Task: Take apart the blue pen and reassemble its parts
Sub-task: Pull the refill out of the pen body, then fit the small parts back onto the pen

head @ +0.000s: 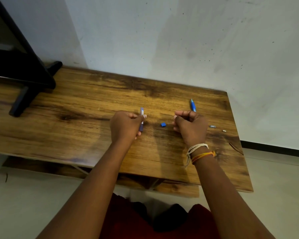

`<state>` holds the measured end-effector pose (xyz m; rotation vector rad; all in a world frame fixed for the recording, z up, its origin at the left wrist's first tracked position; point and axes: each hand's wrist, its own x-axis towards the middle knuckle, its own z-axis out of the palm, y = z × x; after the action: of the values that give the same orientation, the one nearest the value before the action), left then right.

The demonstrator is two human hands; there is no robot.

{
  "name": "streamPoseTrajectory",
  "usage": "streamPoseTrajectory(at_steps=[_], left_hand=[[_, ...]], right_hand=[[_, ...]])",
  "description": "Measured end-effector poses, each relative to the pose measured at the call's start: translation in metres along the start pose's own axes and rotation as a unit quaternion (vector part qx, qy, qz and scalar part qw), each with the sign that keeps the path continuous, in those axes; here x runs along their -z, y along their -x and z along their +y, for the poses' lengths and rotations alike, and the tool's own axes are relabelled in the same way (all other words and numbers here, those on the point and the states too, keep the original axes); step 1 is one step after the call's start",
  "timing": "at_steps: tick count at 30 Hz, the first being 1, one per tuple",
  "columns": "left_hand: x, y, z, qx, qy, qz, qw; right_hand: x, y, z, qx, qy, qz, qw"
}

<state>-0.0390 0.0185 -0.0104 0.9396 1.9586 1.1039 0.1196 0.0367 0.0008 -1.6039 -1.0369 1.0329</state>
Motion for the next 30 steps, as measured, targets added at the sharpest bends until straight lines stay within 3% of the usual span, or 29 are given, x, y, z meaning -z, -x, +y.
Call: streamPoseTrajectory(at_steps=[12,18,26,30], left_hand=[[-0.013,0.003,0.002,-0.067,-0.11,0.036,0.991],[-0.035,0.02,0.018,-0.176,-0.121,0.059,0.975],[-0.092,0.052,0.033,-0.242,-0.112,-0.108,0.958],[-0.114,0.059,0.034,-0.291,-0.185,-0.153,0.926]], right_hand=[[0.022,-0.002,0.003,0.007,0.022,0.018,1.0],[0.048,-0.009,0.001,0.007,0.002,0.081,0.997],[0.075,-0.012,0.009,0.018,0.027,0.175,0.984],[0.091,-0.013,0.013,0.028,0.036,0.193,0.98]])
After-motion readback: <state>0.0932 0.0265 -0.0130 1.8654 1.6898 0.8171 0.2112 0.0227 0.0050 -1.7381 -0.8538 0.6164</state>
